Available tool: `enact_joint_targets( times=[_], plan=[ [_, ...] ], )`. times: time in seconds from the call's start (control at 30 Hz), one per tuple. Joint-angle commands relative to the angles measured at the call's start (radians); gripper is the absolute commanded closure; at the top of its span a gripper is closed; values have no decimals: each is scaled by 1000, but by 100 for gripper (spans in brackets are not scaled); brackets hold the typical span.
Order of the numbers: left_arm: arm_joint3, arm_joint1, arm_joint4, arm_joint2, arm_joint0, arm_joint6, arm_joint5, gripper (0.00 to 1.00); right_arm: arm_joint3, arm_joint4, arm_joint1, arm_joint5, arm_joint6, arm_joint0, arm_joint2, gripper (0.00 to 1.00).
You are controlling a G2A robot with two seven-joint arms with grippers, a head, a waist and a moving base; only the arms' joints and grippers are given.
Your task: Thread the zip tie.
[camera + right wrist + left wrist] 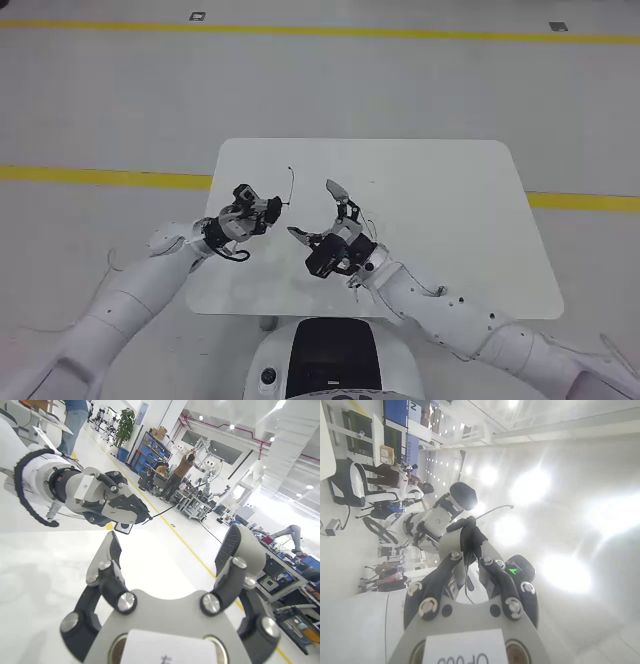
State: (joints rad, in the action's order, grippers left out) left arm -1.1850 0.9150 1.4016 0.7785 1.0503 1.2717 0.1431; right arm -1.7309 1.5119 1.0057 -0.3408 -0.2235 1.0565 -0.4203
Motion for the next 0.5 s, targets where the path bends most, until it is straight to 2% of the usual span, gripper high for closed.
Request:
enact_joint_targets(
  times=[0.0,0.13,0.37,0.4,0.47],
  plan=[
    [0,0,0,0,0,0,-1,100,0,-2,0,1,0,0,0,0],
    [-32,7,39,6,18,-30,-25,100,-3,4,6,38,-6,13,-12,0],
    [-33,28,96,20,31,0,-41,100,0,18,31,76,-30,33,-38,0],
    [-32,31,101,20,32,5,-44,100,1,17,35,80,-34,36,-41,5],
    [-25,39,114,21,32,19,-46,100,5,19,43,89,-39,42,-47,46]
  ],
)
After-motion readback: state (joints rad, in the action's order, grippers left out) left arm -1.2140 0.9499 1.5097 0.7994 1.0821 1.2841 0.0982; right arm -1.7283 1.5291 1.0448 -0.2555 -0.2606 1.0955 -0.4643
